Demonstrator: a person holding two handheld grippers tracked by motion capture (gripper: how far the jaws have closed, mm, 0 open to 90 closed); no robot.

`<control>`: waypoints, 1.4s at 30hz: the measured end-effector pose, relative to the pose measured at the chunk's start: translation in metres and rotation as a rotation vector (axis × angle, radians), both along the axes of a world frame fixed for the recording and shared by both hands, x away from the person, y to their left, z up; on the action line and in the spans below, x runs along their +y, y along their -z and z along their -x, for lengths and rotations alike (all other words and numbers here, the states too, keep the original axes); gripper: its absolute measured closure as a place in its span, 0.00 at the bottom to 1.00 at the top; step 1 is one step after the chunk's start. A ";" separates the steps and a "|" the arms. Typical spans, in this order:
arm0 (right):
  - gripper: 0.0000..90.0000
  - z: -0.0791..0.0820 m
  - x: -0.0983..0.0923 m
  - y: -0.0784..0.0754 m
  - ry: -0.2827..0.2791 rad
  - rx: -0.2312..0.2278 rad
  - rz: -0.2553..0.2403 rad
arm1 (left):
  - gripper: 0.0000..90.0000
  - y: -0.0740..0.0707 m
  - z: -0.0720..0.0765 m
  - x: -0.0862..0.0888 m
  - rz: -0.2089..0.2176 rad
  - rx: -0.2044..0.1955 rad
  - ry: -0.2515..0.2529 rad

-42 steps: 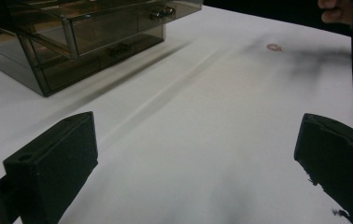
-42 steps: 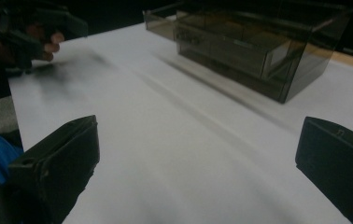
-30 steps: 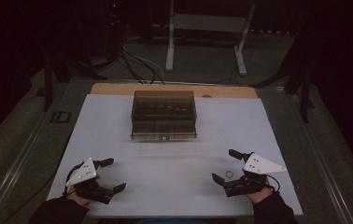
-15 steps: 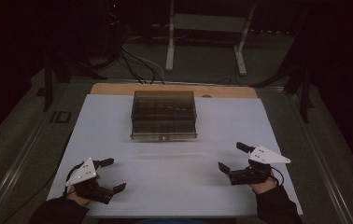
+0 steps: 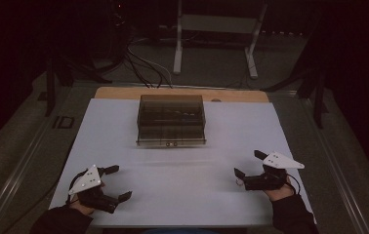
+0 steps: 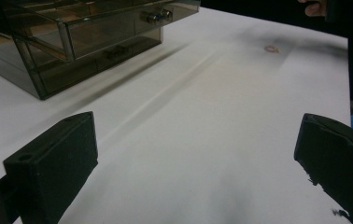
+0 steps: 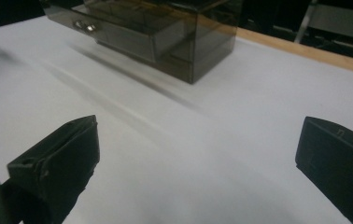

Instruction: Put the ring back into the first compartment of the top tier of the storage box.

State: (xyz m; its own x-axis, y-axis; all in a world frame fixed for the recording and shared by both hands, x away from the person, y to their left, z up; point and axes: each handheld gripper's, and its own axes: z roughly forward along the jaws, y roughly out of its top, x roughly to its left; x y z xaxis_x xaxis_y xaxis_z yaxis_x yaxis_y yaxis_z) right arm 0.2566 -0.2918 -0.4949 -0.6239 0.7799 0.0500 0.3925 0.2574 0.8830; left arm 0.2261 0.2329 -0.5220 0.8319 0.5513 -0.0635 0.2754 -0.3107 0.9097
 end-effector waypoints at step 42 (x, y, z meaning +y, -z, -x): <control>0.62 0.000 0.004 0.031 -0.008 0.281 0.209 | 0.01 -0.001 0.001 -0.002 -0.007 -0.010 0.009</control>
